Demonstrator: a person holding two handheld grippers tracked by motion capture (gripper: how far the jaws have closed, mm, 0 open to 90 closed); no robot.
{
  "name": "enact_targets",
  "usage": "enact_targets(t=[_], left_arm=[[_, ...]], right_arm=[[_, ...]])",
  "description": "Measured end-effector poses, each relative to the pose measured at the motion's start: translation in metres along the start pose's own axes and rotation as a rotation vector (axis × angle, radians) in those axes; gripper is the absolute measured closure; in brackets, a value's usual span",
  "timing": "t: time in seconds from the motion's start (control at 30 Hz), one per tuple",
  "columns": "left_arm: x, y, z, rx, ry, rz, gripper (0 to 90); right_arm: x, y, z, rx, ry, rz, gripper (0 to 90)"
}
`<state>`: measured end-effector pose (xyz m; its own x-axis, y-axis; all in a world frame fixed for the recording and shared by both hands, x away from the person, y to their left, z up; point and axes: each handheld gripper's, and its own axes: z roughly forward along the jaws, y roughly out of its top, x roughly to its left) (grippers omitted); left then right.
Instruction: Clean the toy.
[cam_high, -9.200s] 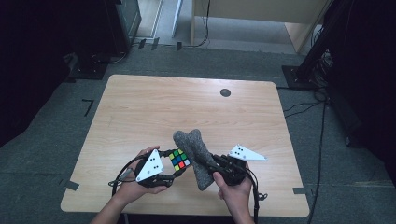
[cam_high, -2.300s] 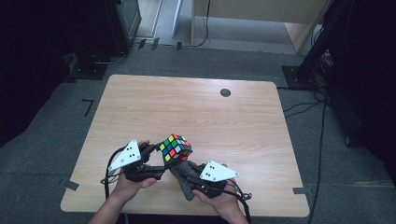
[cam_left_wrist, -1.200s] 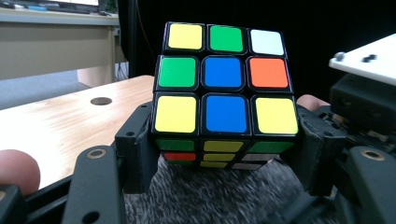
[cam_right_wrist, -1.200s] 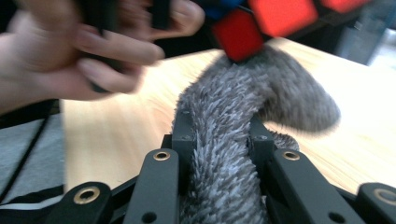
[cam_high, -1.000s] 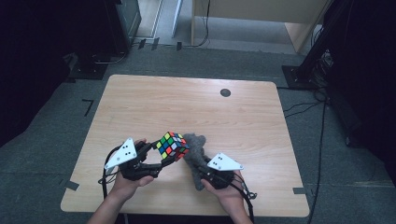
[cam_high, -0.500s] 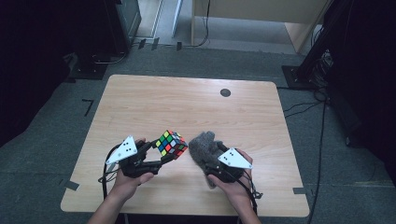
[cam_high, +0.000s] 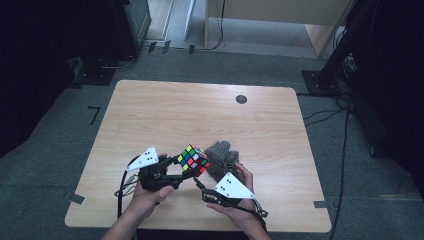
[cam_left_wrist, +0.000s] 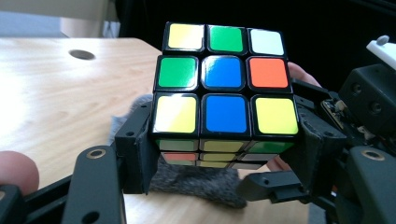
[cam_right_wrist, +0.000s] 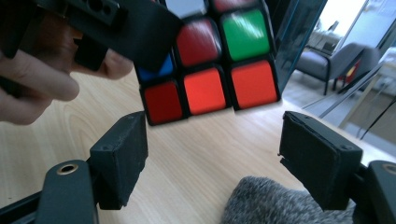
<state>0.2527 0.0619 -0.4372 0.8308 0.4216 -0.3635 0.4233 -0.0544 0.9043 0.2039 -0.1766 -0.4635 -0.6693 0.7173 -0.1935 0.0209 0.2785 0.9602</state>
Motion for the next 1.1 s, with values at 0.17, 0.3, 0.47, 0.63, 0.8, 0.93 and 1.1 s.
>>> enact_targets(t=[0.17,0.3,0.47,0.63,0.8,0.93,1.1], left_arm=[[-0.003,-0.002,0.004,0.013,-0.032,-0.019,34.5],[-0.002,-0.002,0.003,0.013,-0.046,-0.012,34.6],[0.0,-0.002,0.003,0.03,-0.052,0.002,34.7],[0.003,-0.001,0.004,0.041,-0.053,-0.032,34.5],[0.006,-0.001,0.003,0.027,-0.064,-0.039,32.9],[0.01,0.002,-0.003,-0.013,-0.065,-0.043,28.9],[0.018,0.008,-0.021,-0.089,-0.041,-0.01,27.2]], right_arm=[[0.005,0.002,-0.001,-0.013,-0.035,-0.053,28.8],[0.006,0.003,-0.003,-0.023,-0.043,-0.079,29.3],[0.006,0.004,-0.005,-0.015,-0.024,-0.112,32.7],[0.006,0.004,-0.004,-0.006,-0.03,-0.112,33.4],[0.007,0.007,-0.003,0.018,-0.037,-0.096,34.2],[0.002,0.006,-0.003,0.055,-0.018,-0.065,34.2],[-0.013,0.003,-0.004,0.103,-0.038,0.013,34.3]])
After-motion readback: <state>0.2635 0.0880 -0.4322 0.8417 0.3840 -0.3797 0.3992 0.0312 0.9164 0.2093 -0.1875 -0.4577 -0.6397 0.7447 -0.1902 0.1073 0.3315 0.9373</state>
